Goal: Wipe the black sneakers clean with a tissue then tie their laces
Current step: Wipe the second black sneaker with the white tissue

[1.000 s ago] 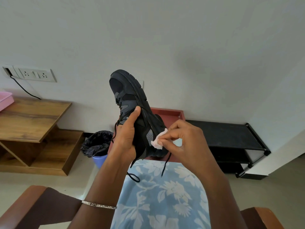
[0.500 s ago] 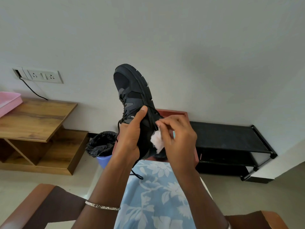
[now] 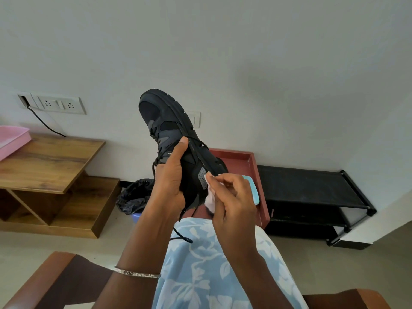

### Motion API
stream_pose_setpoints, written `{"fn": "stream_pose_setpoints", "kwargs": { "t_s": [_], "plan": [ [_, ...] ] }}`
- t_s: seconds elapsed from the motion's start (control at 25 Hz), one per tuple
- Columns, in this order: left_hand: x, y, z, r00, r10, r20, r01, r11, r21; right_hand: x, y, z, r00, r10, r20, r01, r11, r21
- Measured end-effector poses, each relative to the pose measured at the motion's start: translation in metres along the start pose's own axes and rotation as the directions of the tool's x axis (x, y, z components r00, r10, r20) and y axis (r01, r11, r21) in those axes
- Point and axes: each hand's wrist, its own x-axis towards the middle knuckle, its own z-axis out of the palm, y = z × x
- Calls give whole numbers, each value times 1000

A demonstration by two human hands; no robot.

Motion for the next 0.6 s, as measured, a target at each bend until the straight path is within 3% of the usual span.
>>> {"fn": "stream_pose_setpoints", "kwargs": {
  "t_s": [0.28, 0.44, 0.6],
  "plan": [
    [-15, -15, 6, 994, -70, 88, 69, 998, 11, 69, 1, 5, 988, 120, 94, -125, 991, 50],
    [-7, -11, 1, 994, -88, 71, 87, 996, 18, 40, -9, -9, 992, 103, 77, -101, 994, -32],
    [-3, -8, -1, 1000, -18, 15, 17, 999, 32, 2, -13, -13, 991, 135, -3, -135, 988, -72]
  ]
}}
